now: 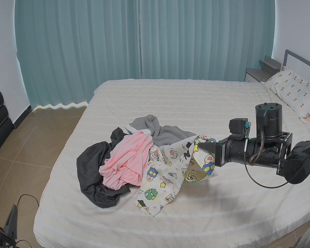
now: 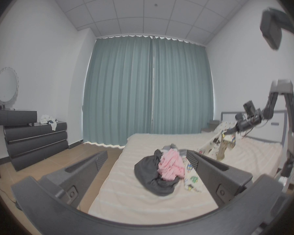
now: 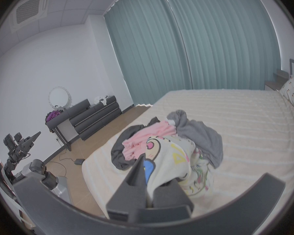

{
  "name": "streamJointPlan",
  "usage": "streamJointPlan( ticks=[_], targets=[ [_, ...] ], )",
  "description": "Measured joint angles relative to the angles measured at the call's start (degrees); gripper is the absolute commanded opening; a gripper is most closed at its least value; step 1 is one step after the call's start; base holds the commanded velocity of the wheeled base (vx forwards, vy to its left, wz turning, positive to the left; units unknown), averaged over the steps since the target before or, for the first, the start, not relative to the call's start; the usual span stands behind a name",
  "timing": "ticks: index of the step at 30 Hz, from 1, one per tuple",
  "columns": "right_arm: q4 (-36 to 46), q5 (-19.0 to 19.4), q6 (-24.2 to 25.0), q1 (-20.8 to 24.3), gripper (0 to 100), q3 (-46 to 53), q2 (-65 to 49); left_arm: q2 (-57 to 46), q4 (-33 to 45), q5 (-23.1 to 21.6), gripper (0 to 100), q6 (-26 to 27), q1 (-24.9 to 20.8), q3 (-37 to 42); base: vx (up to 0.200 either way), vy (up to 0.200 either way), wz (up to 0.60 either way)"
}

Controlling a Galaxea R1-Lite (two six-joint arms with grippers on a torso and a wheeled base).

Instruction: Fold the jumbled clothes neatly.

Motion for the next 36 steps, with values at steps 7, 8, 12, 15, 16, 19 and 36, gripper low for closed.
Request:
streamJointPlan(
  ticks=[7, 8, 12, 15, 16, 19, 36],
  targets=[
    [1.67, -0.05, 0.16, 2.4, 0, -7.63, -2.23, 15.76, 0.06, -15.38, 100, -0.95, -4.77, -8.98, 0.0, 0.0, 0.0],
    [2.22, -0.07, 0.18, 2.89, 0, -8.98, -2.49, 18.49, 0.06, -17.14, 100, -0.35, -6.03, -9.76, 0.0, 0.0, 0.0],
    [4.19, -0.21, 0.27, 4.77, 0, -13.75, -3.3, 28.99, -0.28, -20.39, 100, 3.05, -11.17, -11.8, 0.0, 0.0, 0.0],
    [5.4, -0.33, 0.3, 6.47, 0, -17.31, -3.72, 38.17, -2.11, -21.98, 100, 6.12, -16.26, -12.63, 0.0, 0.0, 0.0],
    [5.57, -0.35, 0.33, 6.78, 0, -17.83, -3.75, 39.85, -2.73, -22.17, 100, 6.58, -17.29, -12.71, 0.0, 0.0, 0.0],
    [6.19, -0.54, 0.38, 8.33, 0, -20.2, -3.86, 48.4, -6.66, -22.97, 100, 8.37, -22.3, -12.9, 0.0, 0.0, 0.0],
    [7.34, -1.67, 0.46, 11.26, 0, -24.95, -3.17, 85.14, -50.07, 5.79, 100, -0.02, -37.88, -16.43, 0.0, 0.0, 0.0]
  ],
)
